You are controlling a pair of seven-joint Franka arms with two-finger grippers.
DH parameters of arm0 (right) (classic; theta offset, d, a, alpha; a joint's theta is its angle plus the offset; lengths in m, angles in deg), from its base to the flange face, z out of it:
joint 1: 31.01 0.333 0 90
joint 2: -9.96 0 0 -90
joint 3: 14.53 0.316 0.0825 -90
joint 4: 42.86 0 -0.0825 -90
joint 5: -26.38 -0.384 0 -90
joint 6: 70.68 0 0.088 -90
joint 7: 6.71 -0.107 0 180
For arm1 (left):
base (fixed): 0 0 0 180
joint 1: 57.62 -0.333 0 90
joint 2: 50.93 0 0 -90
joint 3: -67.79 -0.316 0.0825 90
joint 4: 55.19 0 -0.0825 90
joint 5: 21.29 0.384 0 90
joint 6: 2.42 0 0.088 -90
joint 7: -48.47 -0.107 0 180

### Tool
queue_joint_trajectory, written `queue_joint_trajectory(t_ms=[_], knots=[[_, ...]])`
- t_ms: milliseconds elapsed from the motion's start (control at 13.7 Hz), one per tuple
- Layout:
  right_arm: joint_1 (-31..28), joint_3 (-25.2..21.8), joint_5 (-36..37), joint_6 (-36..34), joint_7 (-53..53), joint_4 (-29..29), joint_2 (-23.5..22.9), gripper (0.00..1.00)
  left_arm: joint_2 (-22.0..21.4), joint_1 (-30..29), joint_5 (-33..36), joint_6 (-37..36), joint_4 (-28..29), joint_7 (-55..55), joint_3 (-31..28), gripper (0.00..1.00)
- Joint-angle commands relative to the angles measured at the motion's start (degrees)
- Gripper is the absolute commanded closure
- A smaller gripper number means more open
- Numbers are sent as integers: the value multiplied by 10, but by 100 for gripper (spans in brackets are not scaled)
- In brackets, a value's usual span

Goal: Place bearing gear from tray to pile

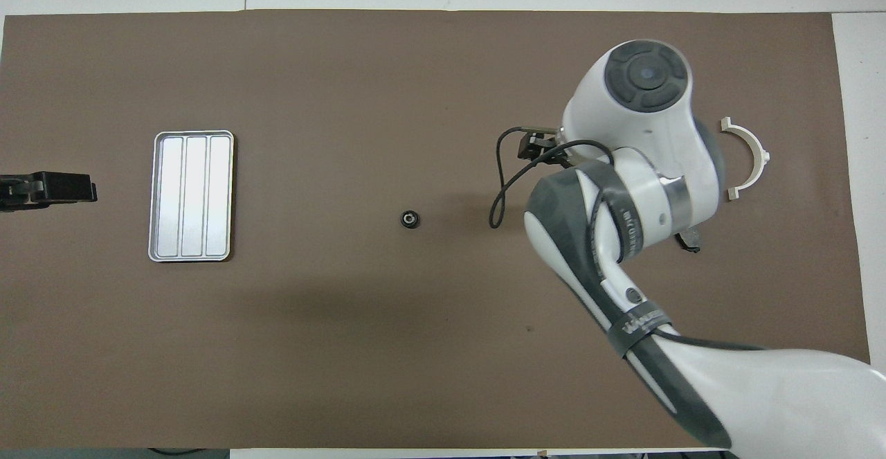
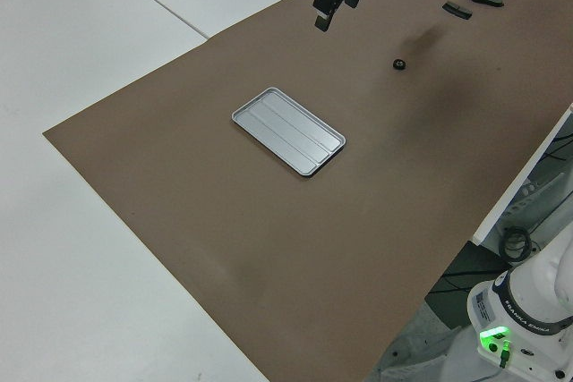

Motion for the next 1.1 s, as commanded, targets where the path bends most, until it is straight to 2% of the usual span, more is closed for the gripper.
queue_joint_trajectory(t_ms=[0, 220, 366, 585, 732, 1024], knots=[[41, 9, -10, 14, -141, 8, 7, 0, 0, -17, 0, -19, -9, -3, 5, 0], [92, 11, -22, 62, -239, 22, -3, 0, 4, -19, -3, -42, -15, -10, 5, 0], [114, 11, -22, 87, -277, 26, -19, 0, 23, -19, -3, -65, -40, -11, 6, 0], [162, 9, -9, 120, -354, 7, -72, 0, 64, -26, -3, -105, -88, -13, 12, 0], [173, 9, 0, 142, -377, -7, -106, 0, 66, -32, -4, -116, -91, -16, 18, 0], [174, 10, 11, 166, -384, -19, -133, 0, 70, -38, -12, -128, -99, -17, 26, 0]])
